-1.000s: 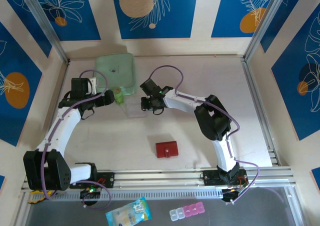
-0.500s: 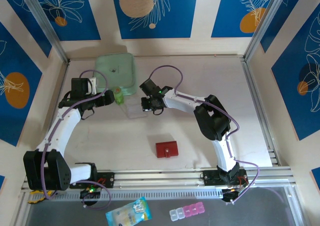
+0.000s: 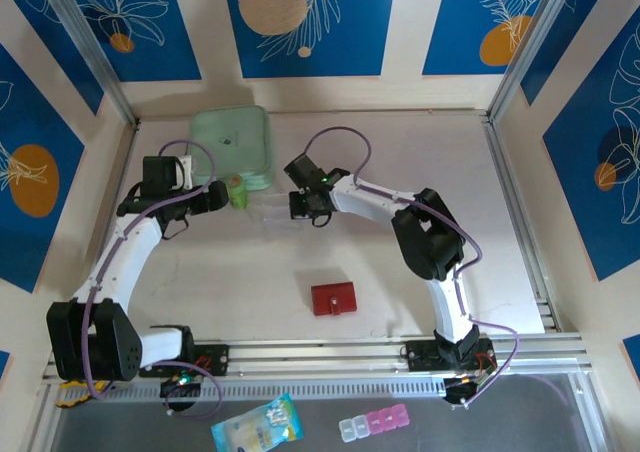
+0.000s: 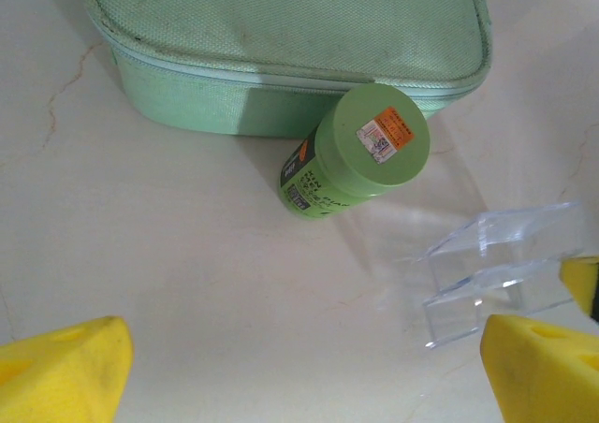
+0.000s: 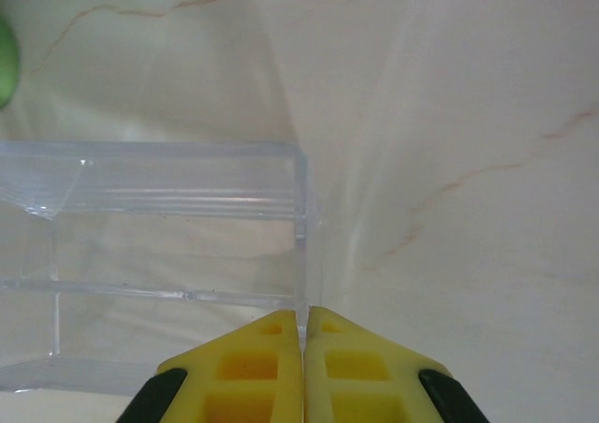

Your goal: Take the credit cards out of the card holder

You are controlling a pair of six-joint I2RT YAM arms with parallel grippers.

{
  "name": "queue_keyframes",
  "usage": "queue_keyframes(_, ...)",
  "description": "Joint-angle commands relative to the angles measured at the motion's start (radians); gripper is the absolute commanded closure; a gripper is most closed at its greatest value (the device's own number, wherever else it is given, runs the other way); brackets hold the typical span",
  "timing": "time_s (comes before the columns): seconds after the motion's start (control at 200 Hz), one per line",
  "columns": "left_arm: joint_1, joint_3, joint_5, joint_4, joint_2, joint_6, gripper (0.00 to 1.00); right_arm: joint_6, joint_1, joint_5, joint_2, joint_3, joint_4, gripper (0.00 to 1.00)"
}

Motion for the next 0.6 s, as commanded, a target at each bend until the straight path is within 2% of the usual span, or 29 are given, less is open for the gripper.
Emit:
queue_keyframes(0.0, 0.005, 0.029, -0.012, -0.017, -0.004, 0.011, 0.05, -0.032, -0.062, 0.056, -0.096, -0.038, -0.044, 0.94)
queue_keyframes(0.105, 0.005, 0.031, -0.016, -0.019, 0.000, 0.014, 0.05, -0.055, -0.117, 0.080, -0.133, -0.088, -0.048, 0.94)
queue_keyframes(0.355, 0.005, 0.030, -0.022, -0.022, 0.006, 0.019, 0.05, -0.105, -0.242, 0.040, -0.147, -0.157, -0.018, 0.94)
queue_keyframes(0.595, 0.006, 0.032, -0.036, -0.025, 0.011, 0.022, 0.05, -0.163, -0.272, 0.045, -0.118, -0.128, -0.023, 0.94)
